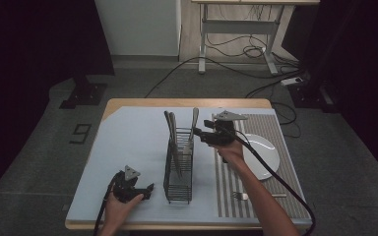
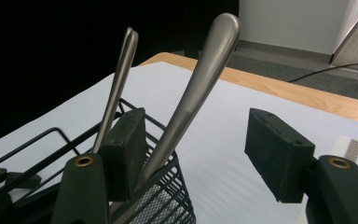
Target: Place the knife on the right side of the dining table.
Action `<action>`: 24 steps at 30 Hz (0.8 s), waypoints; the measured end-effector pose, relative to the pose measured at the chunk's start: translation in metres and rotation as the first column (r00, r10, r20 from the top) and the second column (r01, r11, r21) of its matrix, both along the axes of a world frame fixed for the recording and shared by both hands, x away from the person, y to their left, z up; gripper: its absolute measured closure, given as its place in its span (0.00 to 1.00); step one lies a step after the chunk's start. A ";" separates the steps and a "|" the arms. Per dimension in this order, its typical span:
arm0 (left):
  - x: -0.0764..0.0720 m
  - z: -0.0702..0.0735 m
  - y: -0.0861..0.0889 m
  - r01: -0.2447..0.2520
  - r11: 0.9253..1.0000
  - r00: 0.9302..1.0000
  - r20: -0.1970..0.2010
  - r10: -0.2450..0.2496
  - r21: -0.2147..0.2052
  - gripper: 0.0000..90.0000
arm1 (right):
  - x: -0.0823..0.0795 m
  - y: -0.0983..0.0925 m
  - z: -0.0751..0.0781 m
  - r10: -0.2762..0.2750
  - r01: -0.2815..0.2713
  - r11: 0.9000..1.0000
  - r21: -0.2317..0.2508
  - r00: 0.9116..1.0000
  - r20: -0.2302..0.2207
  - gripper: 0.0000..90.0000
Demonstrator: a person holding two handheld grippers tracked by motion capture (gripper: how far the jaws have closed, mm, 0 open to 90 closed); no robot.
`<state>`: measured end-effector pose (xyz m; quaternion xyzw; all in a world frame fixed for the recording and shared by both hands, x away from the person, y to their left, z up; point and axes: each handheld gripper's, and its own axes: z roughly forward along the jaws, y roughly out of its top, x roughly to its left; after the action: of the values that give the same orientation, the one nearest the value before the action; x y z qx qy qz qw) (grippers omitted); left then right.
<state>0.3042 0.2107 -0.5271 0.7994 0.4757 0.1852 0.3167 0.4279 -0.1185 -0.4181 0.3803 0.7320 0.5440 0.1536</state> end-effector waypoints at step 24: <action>0.000 0.000 0.000 0.002 1.000 1.000 -0.001 -0.002 0.002 0.12 | 0.029 0.016 -0.008 0.050 -0.048 0.998 0.034 0.998 -0.043 0.62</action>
<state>0.3043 0.2106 -0.5270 0.8002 0.4750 0.1849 0.3159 0.4572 -0.1027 -0.4256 0.3767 0.7352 0.5511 0.1176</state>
